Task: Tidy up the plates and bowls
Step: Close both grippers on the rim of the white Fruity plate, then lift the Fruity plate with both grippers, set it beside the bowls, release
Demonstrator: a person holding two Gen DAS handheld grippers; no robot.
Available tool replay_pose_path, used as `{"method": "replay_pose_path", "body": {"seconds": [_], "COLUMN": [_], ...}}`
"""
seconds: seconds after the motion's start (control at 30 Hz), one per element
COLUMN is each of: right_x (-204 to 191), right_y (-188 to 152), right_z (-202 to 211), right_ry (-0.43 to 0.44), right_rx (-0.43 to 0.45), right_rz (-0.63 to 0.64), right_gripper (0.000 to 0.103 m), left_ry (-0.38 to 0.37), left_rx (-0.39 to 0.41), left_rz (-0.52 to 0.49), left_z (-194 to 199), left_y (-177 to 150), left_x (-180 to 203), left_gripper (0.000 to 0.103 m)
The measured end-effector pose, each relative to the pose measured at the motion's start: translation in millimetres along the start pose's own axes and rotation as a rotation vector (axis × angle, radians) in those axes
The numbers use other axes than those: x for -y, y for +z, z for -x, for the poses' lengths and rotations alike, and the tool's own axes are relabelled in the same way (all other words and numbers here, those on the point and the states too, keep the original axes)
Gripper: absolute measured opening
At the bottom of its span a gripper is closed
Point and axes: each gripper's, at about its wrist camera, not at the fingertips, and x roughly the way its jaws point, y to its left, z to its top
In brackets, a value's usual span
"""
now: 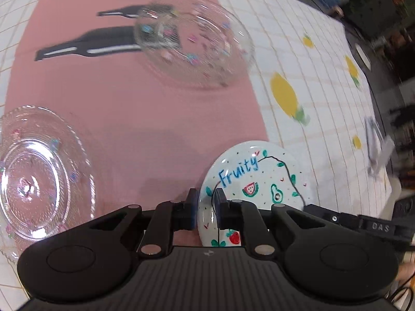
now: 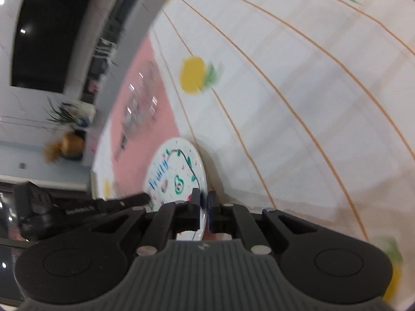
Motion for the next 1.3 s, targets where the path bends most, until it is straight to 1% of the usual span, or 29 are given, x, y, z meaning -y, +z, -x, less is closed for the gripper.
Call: {"method": "replay_pose_path", "body": {"seconds": [0.1,0.17,0.27,0.4,0.5,0.67,0.77,0.9,1.07,1.2,1.3], "right_x": [-8,-12,-6,4,9,18,14,9,-1,3,4], "right_y": [-11,-20,-29,-32,-39,-41,-43,-45,-48,-46,-46], "right_z": [11,19,28,40,46,48,47,40,36,35,35], "right_ry": [-0.063,-0.086,-0.086,-0.094,-0.102,-0.104,-0.116,-0.128,-0.166,-0.165,-0.162], "right_rx": [0.016,0.026,0.034,0.060,0.063,0.055,0.051,0.029,0.039,0.029,0.027], "right_rz": [0.065,0.113,0.109,0.095,0.115,0.082,0.102,0.131,0.191,0.181,0.179], "right_gripper": [0.004,0.005,0.005,0.005,0.005,0.005,0.006,0.006,0.006,0.006,0.006], "left_ry": [-0.012,-0.009,-0.014,-0.030,-0.007,0.032,0.051,0.078,0.113,0.146,0.142], "left_rx": [-0.038,-0.054,-0.079,-0.096,-0.105,-0.127,-0.130,-0.138,-0.139,-0.144,-0.140], "left_rz": [-0.036,-0.069,-0.116,-0.133,-0.181,-0.248,-0.258,-0.234,-0.248,-0.275,-0.268], "left_z": [0,0,-2,-1,-2,-4,-5,-9,-13,-18,-20], "left_y": [-6,-11,-16,-21,-26,-33,-35,-35,-39,-39,-38], "left_x": [7,13,23,36,50,67,69,68,72,77,77], "left_gripper": [0.015,0.015,0.015,0.015,0.015,0.015,0.015,0.015,0.015,0.016,0.020]}}
